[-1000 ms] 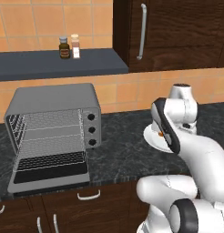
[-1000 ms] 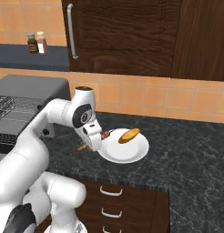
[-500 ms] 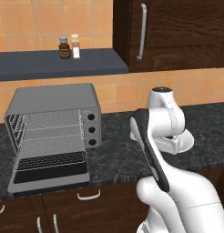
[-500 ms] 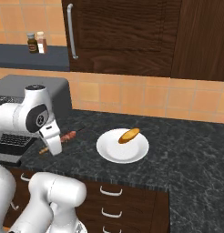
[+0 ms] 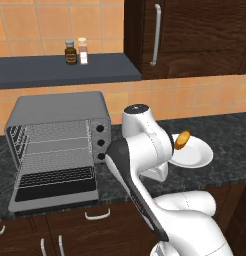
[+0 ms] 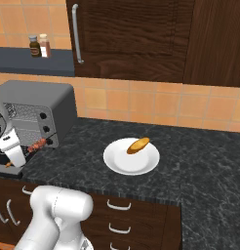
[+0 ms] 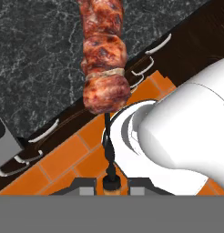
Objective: Pick up the kebab skewer and baguette bread, and place them inside the toaster oven. Close the toaster oven door and start by setting the timer.
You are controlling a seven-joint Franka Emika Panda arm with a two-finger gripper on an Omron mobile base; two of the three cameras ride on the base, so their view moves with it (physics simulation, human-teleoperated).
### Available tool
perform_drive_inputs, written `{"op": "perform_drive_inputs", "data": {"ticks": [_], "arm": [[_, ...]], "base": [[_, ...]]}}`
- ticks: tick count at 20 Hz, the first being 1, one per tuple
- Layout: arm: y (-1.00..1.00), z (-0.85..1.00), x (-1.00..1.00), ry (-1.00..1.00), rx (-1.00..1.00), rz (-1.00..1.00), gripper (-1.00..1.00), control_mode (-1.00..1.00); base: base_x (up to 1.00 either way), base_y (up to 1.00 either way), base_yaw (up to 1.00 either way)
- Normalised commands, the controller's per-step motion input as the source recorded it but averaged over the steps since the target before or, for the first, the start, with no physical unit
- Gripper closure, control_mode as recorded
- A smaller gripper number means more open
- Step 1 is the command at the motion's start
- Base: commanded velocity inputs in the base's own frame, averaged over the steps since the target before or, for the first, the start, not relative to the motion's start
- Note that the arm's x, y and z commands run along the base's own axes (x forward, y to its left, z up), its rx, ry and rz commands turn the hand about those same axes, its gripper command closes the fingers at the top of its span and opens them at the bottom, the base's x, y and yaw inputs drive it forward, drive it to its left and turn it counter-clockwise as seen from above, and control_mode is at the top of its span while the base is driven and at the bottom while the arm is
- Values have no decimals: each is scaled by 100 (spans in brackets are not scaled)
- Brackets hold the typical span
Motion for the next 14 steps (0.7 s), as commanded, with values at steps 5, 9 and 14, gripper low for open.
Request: {"op": "perform_drive_inputs", "data": {"ticks": [5,9,14], "arm": [[100,10,-23,11,-3,3,100,-100],[100,0,-19,16,0,5,100,-100],[71,1,0,13,0,19,100,-100]], "base": [[0,0,0],[0,0,0],[0,0,0]]}}
